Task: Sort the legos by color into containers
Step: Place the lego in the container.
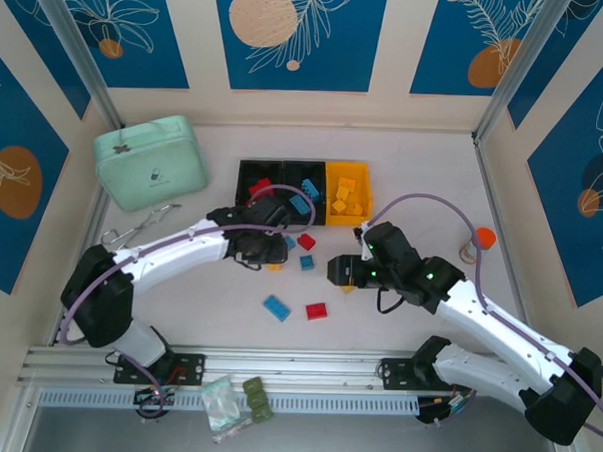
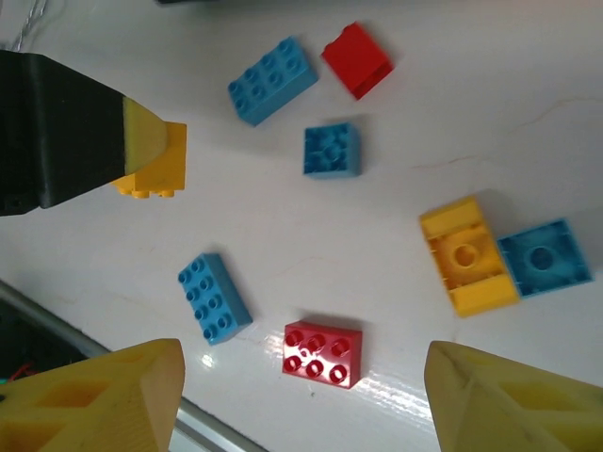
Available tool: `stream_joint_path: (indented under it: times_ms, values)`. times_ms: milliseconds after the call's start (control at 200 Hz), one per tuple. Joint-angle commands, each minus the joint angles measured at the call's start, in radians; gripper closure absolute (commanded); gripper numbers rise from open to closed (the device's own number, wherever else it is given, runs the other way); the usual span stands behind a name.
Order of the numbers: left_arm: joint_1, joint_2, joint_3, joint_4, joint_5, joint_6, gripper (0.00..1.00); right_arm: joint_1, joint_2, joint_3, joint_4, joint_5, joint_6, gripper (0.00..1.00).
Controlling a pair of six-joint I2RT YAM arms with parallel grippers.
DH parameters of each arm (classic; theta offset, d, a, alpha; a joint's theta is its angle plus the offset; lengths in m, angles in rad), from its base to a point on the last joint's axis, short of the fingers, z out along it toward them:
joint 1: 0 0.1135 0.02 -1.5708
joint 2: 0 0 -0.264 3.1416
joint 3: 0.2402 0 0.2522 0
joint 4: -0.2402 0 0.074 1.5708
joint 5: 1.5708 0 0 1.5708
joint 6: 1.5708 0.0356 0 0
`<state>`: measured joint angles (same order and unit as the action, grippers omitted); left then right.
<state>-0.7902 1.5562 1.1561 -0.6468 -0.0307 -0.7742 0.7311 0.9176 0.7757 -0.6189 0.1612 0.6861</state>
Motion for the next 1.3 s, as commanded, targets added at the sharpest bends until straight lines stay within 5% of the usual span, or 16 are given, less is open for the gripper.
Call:
stream_joint_path:
  times_ms: [0, 335, 805, 1296]
  values:
    - [0.009, 0.076, 0.113, -0.03, 0.006, 0.069, 0.76, -0.052, -0.043, -0.006, -0.067, 0.02, 0.03, 0.32]
    - [0.009, 0.368, 0.535, -0.085, 0.05, 0.163, 0.76, -0.22, -0.107, -0.02, -0.116, -0.015, 0.056, 0.32]
    - [0.015, 0.807, 1.175, -0.255, 0.049, 0.235, 0.77, -0.264, -0.169, -0.068, -0.146, -0.02, 0.078, 0.32]
    - [0.039, 1.012, 1.414, -0.144, 0.074, 0.237, 0.71, -0.327, -0.227, -0.102, -0.182, -0.045, 0.075, 0.32]
